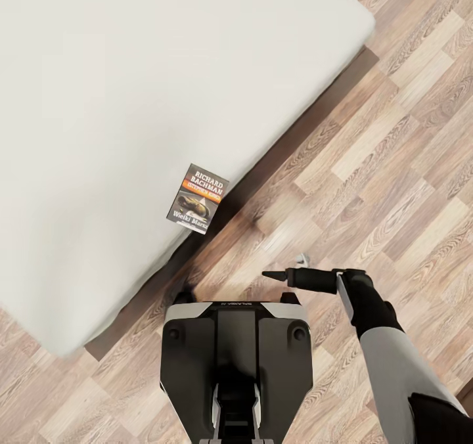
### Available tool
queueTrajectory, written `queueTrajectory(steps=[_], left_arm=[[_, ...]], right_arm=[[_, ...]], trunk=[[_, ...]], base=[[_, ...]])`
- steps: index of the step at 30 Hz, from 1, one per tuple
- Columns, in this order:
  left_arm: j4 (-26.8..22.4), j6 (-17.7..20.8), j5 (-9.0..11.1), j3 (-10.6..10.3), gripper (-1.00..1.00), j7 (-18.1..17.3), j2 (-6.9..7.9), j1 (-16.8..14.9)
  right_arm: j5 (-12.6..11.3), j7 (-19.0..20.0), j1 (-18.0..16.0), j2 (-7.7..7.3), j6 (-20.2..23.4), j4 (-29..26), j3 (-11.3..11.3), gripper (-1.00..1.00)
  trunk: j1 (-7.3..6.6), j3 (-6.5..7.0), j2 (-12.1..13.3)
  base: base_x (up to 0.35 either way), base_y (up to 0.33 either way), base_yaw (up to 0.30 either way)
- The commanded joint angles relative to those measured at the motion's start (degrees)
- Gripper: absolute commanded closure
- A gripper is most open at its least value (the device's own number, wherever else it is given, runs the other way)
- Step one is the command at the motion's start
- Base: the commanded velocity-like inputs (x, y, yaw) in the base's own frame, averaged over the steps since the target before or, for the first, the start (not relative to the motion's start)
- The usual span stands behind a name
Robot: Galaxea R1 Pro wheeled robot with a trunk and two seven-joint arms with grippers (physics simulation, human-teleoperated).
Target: In the bedroom, move the book from the bed onto either nightstand, and place the two sandals side by side next to the bed.
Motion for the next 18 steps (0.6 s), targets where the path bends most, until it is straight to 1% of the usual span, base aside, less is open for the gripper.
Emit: queueTrajectory(steps=[1, 4, 7, 15, 18], left_arm=[[-0.05, -0.13, 0.33, -0.44, -1.0, -0.11, 0.02, 0.02], [-0.05, -0.18, 0.33, -0.43, -1.0, -0.11, 0.0, 0.03], [-0.05, -0.28, 0.33, -0.42, -1.0, -0.11, -0.01, 0.05], [-0.05, -0.54, 0.33, -0.47, -1.0, -0.11, -0.04, 0.06], [-0.05, -0.56, 0.33, -0.44, -1.0, -0.11, -0.03, 0.06]], right_arm=[[0.53, 0.45, -0.06, 0.05, 0.27, -0.04, -0.13, -1.0], [0.53, 0.42, -0.1, 0.04, 0.13, -0.01, 0.03, -1.0], [0.52, 0.36, -0.14, 0.04, 0.03, 0.01, 0.16, -1.0], [0.53, 0.29, -0.44, 0.07, -0.1, 0.03, 0.27, -1.0], [0.52, 0.28, -0.92, 0.14, -0.12, 0.03, 0.29, -1.0]], trunk=[[0.01, -0.06, -0.1], [0.01, -0.06, -0.1], [0.01, -0.06, -0.1], [0.01, -0.06, -0.1], [0.01, -0.06, -0.1]], base=[[-0.258, 0.0, 0.0], [-0.263, 0.0, 0.0], [-0.177, 0.0, 0.0], [-0.071, 0.0, 0.0], [-0.13, 0.011, 0.0]])
